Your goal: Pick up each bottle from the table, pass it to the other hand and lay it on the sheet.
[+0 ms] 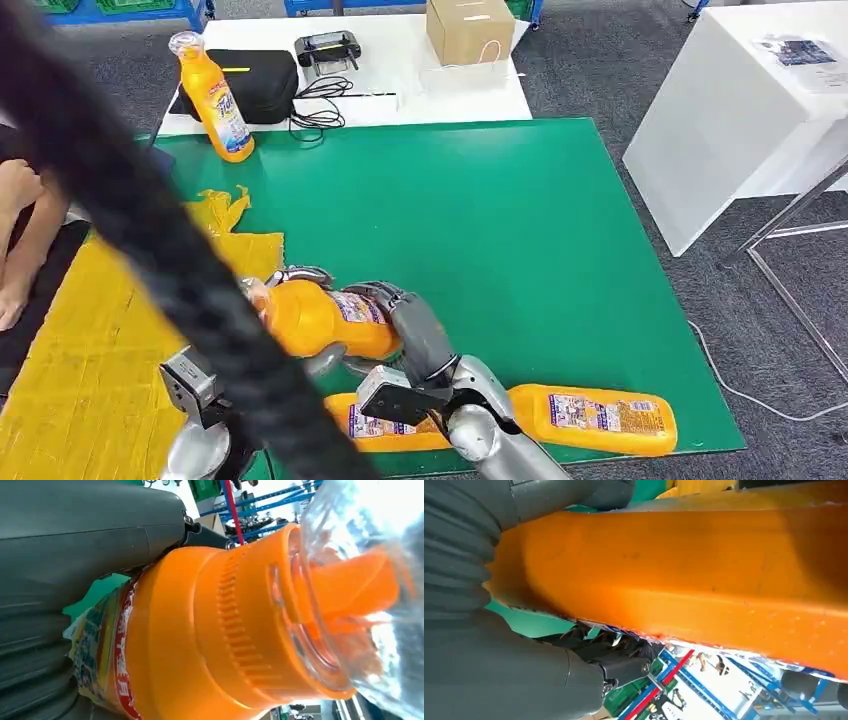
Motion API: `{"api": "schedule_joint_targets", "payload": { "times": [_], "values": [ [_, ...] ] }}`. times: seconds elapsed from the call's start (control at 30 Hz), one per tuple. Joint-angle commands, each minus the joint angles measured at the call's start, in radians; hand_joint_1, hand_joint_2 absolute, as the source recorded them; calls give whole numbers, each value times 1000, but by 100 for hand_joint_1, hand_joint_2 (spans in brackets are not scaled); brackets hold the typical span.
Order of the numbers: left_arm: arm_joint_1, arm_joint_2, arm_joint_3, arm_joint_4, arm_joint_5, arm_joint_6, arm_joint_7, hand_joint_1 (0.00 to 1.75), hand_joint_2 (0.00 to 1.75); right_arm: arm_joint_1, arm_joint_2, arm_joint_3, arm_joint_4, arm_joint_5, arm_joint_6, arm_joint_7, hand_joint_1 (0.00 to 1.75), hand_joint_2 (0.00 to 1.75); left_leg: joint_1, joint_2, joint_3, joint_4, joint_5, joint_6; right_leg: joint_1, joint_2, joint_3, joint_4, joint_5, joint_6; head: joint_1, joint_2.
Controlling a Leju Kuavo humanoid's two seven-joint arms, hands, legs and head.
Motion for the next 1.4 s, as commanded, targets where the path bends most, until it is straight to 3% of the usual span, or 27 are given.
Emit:
{"api": "schedule_joint_targets", "payload": {
  "times": [0.03, 0.07, 0.1, 0.13, 0.2, 0.27, 0.33, 0.4, 0.5, 0.6, 0.67, 0.97, 1.1, 1.4],
  "values": [
    [-41, 9, 19, 48, -8, 10, -7, 175, 175, -38, -41, -7, 20, -6, -19, -8, 175, 175, 1, 0, 3, 0, -1, 0, 1, -1, 4, -1, -1, -1, 0, 0],
    [-45, 16, 22, 43, -32, 25, -8, 175, 175, -28, -42, -18, -3, -9, -32, -13, 175, 175, 1, 0, 5, 0, -2, 0, 2, -2, 6, -1, -1, -1, 0, 0],
    [-51, 25, 27, 40, -64, 49, -8, 175, 175, -18, -42, -32, -23, -14, -50, -21, 73, 175, 1, 0, 5, 0, -2, 0, 2, -2, 7, -1, -2, -1, 0, 0],
    [-55, 31, 32, 38, -86, 66, -6, 175, 175, -11, -43, -41, -39, -17, -61, -26, 0, 175, 1, -1, 3, 0, -1, 0, 1, -2, 4, -1, -1, -1, 0, 0],
    [-81, 65, 58, 38, -213, 153, 24, 175, 175, 23, -55, -78, -114, -25, -84, -30, 0, 175, 0, -2, 2, 0, -1, 0, 1, -3, 3, 0, -1, -1, 0, 0],
    [-124, 114, 85, 74, -294, 145, 101, 175, 175, 61, -67, -123, -190, -27, -104, -36, 0, 175, 1, -3, 3, 1, -1, -1, 2, -4, 4, 0, -2, -1, 0, 0],
    [-141, 125, 108, 99, -336, 141, 98, 175, 175, 78, -71, -142, -220, -30, -94, -40, 0, 175, 0, -2, 1, 0, 0, 0, 0, -3, 2, 0, -1, -1, 0, 0],
    [-195, 190, 82, 156, -568, 189, 193, 175, 175, 110, -74, -174, -271, -22, -119, -51, 0, 175, 1, -3, 2, 0, 0, -1, 1, -4, 3, -1, -1, -1, 0, 0],
    [-213, 191, 99, 181, -569, 183, 186, 175, 175, 122, -80, -182, -293, -20, -116, -55, 0, 175, 1, -3, 3, 0, 0, -1, 1, -4, 4, -1, -1, -1, 0, 0],
    [-260, 234, 48, 232, -828, 244, 301, 175, 175, 134, -74, -198, -311, -18, -128, -55, 0, 175, 2, -2, 4, 1, -1, -1, 2, -3, 5, -1, -2, -1, 0, 0],
    [-324, 256, 33, 323, -866, 196, 319, 175, 175, 141, -80, -211, -338, -21, -133, -65, 0, 175, 1, -4, 2, 0, 0, 0, 1, -5, 3, 0, -1, -1, 0, 0],
    [-348, 267, 30, 372, -887, 179, 324, 175, 175, 137, -77, -214, -338, -25, -131, -70, 0, 175, 1, -2, 4, 0, -1, -1, 2, -3, 5, -1, -2, -1, 0, 0],
    [-479, 301, -52, 626, -1134, 217, 431, 175, 175, 127, -79, -207, -362, -25, -127, -75, 0, 175, 1, -3, 3, 0, 0, -1, 1, -4, 3, 0, -1, -1, 0, 0],
    [-560, 212, -109, 1006, -1369, 253, 556, 175, 175, 87, -76, -170, -323, -4, -95, -46, 0, 175, 0, -1, 5, -1, 0, 0, 0, -2, 5, -1, -1, 0, 0, 0]
  ]
}}
